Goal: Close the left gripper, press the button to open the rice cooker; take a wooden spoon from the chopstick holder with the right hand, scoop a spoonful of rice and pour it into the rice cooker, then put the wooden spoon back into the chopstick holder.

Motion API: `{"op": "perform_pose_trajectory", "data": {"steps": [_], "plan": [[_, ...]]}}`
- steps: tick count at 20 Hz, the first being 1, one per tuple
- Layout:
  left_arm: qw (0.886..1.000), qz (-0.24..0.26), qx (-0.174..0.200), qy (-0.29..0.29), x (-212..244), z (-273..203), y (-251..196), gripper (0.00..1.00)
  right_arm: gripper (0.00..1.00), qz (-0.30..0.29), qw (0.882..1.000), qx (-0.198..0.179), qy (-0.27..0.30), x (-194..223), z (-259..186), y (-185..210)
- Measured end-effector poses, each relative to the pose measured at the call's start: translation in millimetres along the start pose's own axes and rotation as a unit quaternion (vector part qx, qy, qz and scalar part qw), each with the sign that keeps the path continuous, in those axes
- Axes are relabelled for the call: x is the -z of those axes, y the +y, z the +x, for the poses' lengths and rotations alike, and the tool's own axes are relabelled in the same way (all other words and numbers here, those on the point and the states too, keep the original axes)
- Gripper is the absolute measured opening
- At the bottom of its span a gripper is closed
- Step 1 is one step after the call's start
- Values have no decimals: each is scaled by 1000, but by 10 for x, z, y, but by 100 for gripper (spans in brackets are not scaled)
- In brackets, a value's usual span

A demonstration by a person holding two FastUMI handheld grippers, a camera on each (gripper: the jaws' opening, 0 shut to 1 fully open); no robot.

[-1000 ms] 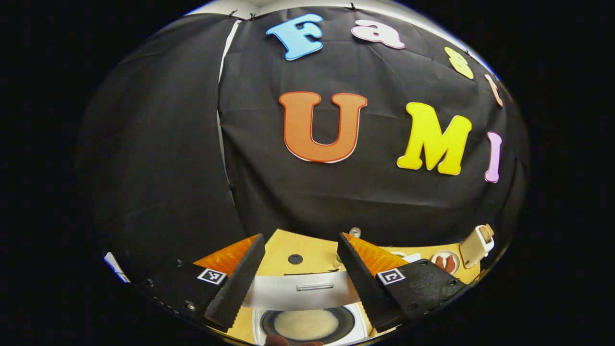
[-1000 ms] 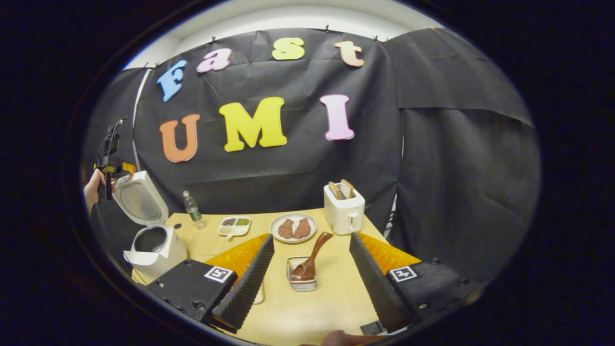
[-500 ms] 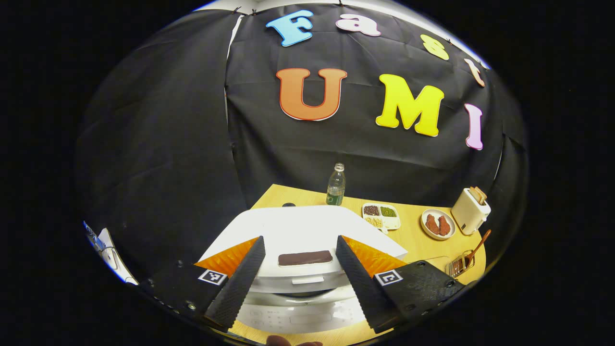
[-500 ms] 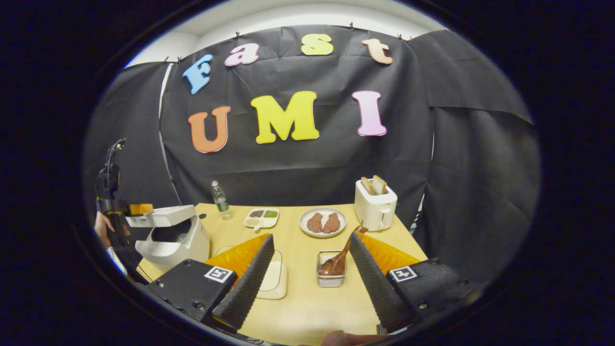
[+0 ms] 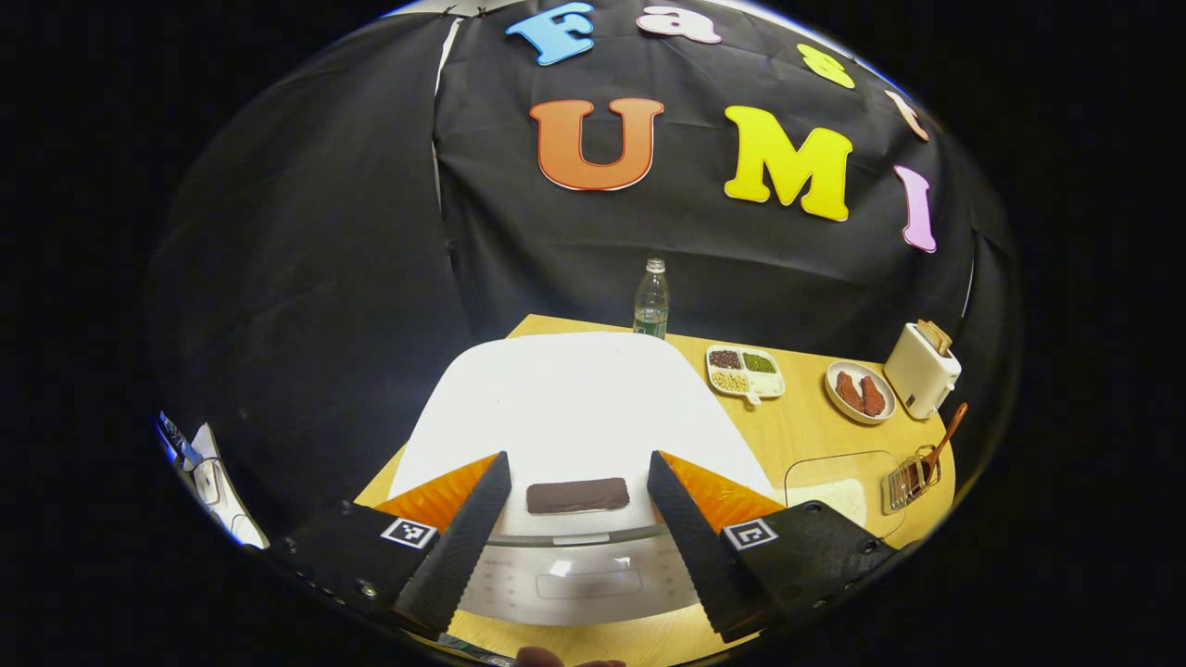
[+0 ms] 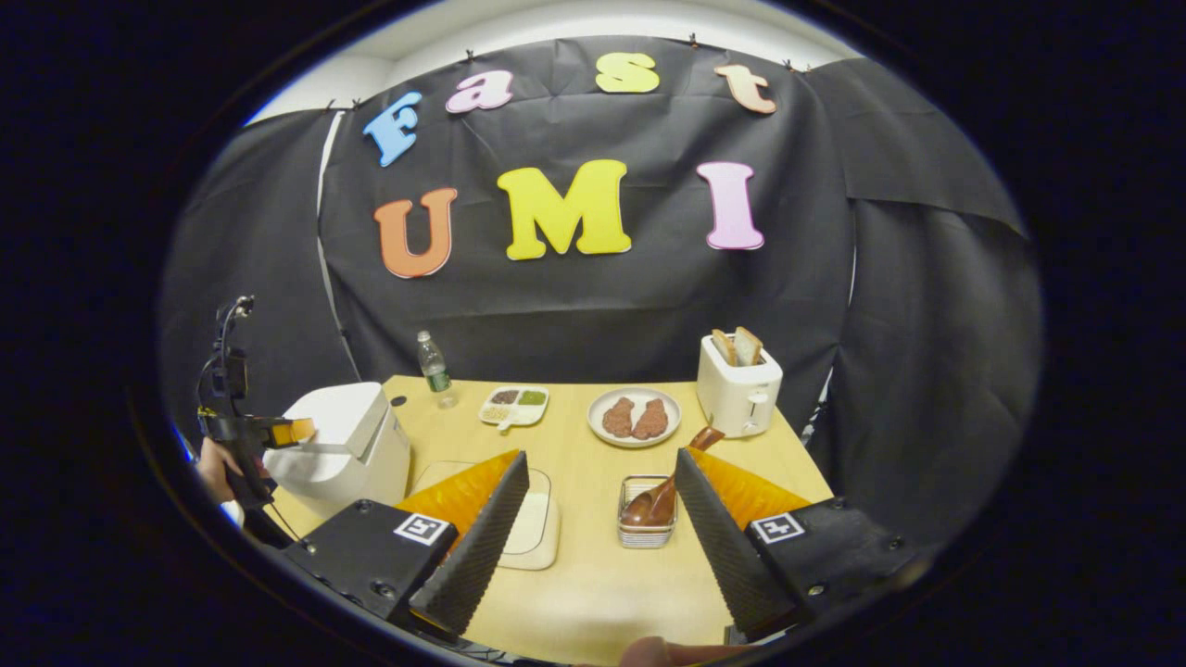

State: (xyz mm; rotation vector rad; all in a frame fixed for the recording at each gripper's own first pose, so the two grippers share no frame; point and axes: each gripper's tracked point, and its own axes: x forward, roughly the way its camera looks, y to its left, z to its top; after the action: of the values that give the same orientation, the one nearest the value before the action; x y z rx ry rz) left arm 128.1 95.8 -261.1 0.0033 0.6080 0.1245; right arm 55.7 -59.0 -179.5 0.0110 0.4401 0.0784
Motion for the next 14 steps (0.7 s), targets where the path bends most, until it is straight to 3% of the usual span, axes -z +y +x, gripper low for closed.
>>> {"op": "perform_pose_trajectory", "data": {"steps": [7,14], "plan": [[1000,-8,-5,17,212,27,-36,98,100,6,1000,-13,16,100,162,21],[1000,-18,-13,7,252,17,-33,99,100,5,998,-52,27,193,439,200]]}}
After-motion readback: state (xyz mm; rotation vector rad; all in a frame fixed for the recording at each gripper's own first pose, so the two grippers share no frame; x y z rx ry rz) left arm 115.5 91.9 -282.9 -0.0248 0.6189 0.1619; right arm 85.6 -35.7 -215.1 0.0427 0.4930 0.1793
